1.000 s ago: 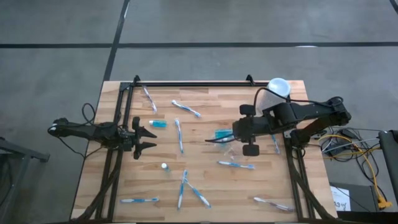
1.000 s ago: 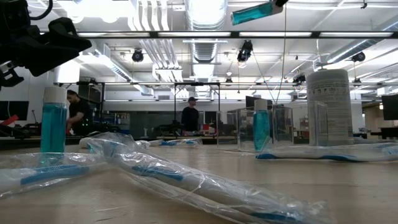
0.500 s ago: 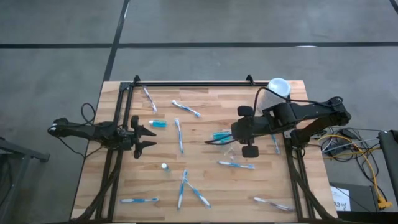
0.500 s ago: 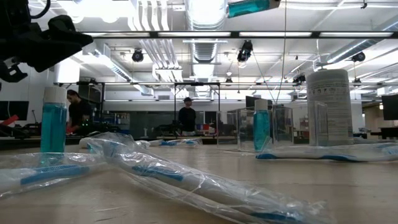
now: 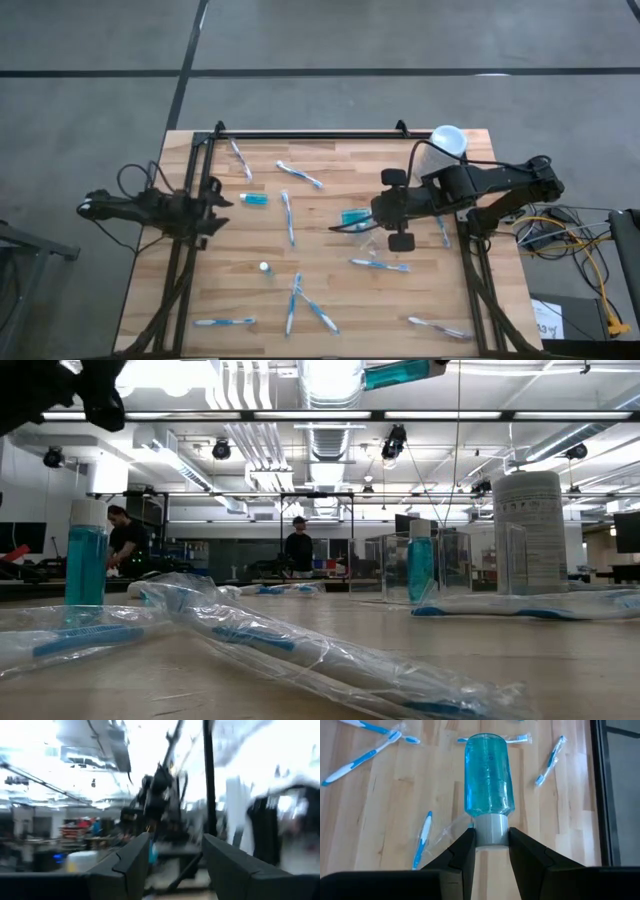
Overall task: Pick & Place toothbrushing station
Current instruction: Put the blue mouthwash into the middle section of the transparent organizer
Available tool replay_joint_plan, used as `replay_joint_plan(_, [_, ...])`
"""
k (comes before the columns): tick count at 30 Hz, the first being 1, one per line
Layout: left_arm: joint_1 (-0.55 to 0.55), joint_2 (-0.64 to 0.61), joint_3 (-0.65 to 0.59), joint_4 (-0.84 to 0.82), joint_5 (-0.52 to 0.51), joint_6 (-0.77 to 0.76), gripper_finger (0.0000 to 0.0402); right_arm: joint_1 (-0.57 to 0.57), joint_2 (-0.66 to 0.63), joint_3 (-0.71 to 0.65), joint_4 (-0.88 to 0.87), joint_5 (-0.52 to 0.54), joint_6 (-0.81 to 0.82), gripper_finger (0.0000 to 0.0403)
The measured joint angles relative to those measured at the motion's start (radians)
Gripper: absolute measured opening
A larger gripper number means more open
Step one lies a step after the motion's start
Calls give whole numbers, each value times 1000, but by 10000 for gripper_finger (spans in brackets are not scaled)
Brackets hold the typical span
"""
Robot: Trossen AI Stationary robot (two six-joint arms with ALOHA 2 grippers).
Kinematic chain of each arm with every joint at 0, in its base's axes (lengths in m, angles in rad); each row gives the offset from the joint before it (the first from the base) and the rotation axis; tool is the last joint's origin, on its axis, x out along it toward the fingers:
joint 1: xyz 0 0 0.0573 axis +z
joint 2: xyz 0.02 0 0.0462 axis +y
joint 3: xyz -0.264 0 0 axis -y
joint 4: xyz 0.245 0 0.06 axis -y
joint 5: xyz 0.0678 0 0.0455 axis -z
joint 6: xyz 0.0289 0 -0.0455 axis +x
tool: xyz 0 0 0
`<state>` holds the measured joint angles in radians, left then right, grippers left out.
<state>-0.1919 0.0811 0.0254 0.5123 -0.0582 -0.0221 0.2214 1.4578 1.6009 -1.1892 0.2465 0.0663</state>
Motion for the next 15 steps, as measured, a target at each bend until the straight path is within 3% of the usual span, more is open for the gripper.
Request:
replay_joint_plan(4, [-1,0,0,71,4,-150,188,1,0,0,6,17,-19,98])
replay_joint_plan(15, [0,3,0,51,-42,-388,188,0,0,0,161,22,-14,98])
